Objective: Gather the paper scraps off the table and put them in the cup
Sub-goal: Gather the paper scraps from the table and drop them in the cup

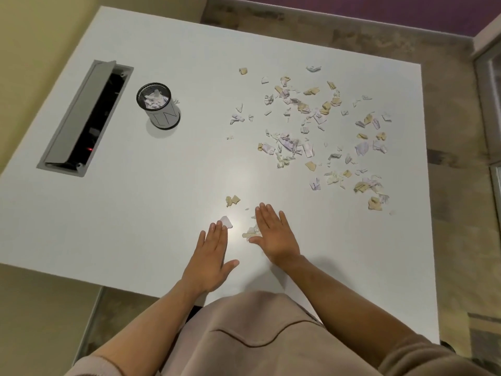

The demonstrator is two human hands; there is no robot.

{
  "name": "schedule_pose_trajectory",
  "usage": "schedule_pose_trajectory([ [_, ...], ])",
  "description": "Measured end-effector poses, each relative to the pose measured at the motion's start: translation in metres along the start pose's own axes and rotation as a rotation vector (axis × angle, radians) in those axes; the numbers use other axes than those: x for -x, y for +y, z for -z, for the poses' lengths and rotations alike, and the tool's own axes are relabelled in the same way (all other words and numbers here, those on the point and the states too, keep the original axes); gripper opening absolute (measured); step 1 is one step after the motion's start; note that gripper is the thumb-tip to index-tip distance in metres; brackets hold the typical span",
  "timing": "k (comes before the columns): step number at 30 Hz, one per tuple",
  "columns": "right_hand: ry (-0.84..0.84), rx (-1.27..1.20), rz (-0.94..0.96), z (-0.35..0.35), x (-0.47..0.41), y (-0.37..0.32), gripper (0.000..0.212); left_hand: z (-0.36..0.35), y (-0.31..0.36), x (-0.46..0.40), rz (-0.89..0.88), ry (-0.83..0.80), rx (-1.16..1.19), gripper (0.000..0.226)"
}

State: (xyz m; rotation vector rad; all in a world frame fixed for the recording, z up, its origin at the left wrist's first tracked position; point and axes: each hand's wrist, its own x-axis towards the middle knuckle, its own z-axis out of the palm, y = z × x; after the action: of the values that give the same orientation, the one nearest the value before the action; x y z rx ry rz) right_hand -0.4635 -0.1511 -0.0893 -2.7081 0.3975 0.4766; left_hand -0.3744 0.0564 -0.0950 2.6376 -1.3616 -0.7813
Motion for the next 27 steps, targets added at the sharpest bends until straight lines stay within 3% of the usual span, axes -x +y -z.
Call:
schedule_pose_trajectory([
  [2,0.116,-0.064,0.049,0.007,0.009,0.000,0.070,0.002,0.001,0.000,0.005,0.024,0.042,0.083],
  [4,0.320,-0.081,0.077,0.005,0.021,0.005,0.050,0.005,0.002,-0.001,0.010,0.054,0.100,0.079],
  [6,0.415,-0.139,-0.001,0.004,0.032,0.010,0.044,0.011,0.002,-0.005,0.016,0.081,0.161,0.078],
  [9,0.395,-0.148,-0.085,0.001,0.037,0.014,0.065,0.021,0.003,-0.023,0.023,0.096,0.217,0.081],
  [14,0.273,-0.119,-0.032,0.011,0.013,0.005,0.073,0.040,0.005,-0.064,0.023,0.044,0.221,0.095],
  [22,0.041,0.051,0.168,0.006,-0.002,0.010,0.077,0.043,0.006,-0.077,-0.125,-0.077,0.038,0.095],
  [27,0.051,0.027,0.234,-0.003,0.023,0.019,0.066,0.028,0.007,-0.056,-0.299,-0.089,-0.007,0.080],
])
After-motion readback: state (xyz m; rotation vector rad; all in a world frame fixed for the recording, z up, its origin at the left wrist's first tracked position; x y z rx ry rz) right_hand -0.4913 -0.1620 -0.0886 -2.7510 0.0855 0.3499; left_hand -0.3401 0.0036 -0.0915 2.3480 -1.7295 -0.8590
